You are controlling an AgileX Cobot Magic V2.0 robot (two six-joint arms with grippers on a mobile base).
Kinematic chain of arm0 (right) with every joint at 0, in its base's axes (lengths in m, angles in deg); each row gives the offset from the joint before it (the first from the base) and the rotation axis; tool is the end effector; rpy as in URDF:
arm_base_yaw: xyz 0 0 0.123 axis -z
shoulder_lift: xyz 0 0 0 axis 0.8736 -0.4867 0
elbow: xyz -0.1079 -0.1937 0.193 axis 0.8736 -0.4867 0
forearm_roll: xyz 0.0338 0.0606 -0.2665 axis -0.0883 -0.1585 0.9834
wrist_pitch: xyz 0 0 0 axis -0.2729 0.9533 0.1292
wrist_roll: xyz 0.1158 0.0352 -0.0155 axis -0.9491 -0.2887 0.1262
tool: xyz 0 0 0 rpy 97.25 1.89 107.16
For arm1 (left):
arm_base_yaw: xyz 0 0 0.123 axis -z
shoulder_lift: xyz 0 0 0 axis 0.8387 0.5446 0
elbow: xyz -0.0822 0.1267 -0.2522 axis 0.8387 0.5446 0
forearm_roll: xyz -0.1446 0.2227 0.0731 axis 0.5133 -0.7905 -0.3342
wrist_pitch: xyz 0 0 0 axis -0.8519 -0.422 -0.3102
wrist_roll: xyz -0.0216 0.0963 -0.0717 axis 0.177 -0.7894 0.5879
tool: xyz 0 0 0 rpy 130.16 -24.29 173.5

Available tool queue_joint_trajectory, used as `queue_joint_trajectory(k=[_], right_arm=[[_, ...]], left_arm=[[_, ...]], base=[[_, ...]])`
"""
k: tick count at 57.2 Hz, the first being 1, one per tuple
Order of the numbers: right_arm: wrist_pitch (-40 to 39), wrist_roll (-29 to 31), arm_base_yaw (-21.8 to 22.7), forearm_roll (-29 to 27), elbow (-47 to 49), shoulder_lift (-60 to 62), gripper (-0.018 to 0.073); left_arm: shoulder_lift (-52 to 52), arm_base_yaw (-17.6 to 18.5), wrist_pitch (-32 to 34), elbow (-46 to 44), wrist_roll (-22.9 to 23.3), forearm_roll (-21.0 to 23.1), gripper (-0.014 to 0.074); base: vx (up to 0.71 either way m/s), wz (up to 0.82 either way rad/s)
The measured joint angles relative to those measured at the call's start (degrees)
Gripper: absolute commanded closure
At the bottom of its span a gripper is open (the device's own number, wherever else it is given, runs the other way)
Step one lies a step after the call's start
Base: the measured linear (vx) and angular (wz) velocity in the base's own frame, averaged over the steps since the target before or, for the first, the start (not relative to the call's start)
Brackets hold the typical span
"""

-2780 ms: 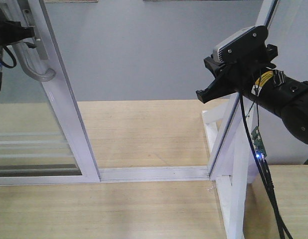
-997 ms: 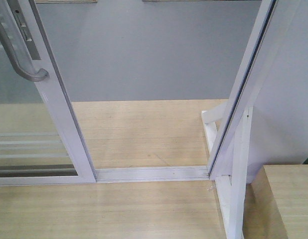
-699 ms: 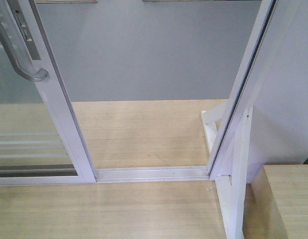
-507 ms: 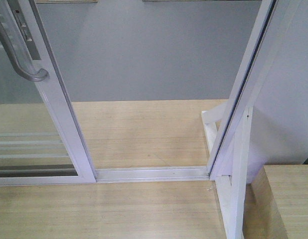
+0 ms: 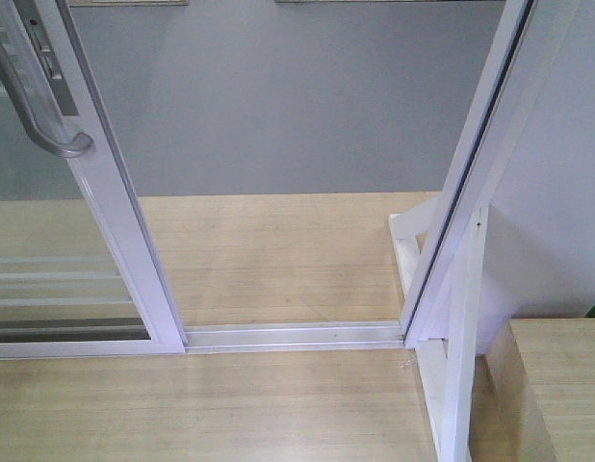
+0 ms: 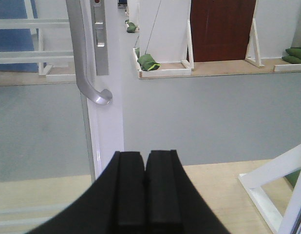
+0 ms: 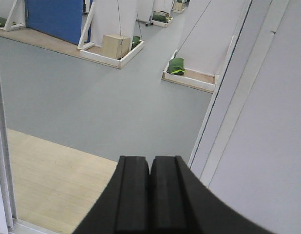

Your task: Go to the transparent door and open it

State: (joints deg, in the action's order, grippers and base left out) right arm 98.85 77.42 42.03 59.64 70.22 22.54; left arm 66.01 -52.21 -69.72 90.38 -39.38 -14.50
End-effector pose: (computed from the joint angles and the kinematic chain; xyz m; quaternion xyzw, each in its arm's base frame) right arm 0.1021 0.0221 0.2779 -0.1589 0.7473 0.0126 0.6451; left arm 0.1014 -0.0103 0.1833 0.0225 0.7476 -0.0460 0.6622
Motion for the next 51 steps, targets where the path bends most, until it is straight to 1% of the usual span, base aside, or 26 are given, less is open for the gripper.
queue_joint_trajectory(k=[44, 47, 51], right_arm=[[0.0, 0.0, 0.0, 0.0, 0.0, 0.0, 0.0562], [0.0, 0.0, 0.0, -0.6, 0.0, 0.0, 0.0562], [0.0, 0.26, 0.0, -3.96, 0.0, 0.0, 0.0562]], left_arm=[[0.0, 0.0, -0.25, 0.0, -0.05, 0.31, 0.0602], [0.0, 0.0, -0.25, 0.0, -0.05, 0.31, 0.0602], [0.0, 0.0, -0.25, 0.0, -0.05, 0.31, 0.0602]], base=[[0.0, 0.0], [0.0, 0.0], [0.0, 0.0]])
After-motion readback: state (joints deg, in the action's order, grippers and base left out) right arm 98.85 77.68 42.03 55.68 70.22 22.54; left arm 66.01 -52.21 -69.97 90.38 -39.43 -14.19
